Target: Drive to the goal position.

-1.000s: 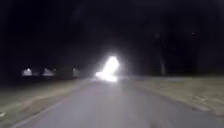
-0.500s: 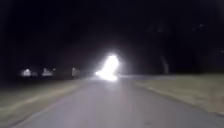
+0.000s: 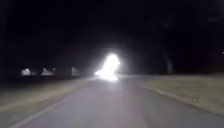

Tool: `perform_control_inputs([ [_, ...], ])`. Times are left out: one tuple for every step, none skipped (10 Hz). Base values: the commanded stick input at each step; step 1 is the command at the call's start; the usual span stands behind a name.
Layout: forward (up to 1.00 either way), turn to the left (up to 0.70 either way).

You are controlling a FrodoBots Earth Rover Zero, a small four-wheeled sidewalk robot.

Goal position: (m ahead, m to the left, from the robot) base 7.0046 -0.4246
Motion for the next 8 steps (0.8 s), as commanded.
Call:
perform_control_inputs([
  [1.0,0.06],
  [1.0,0.12],
  [1.0,0.09],
  [1.0,0.04],
  [1.0,0.04],
  [1.0,0.08],
  [1.0,0.1],
  [1.0,0.08],
])
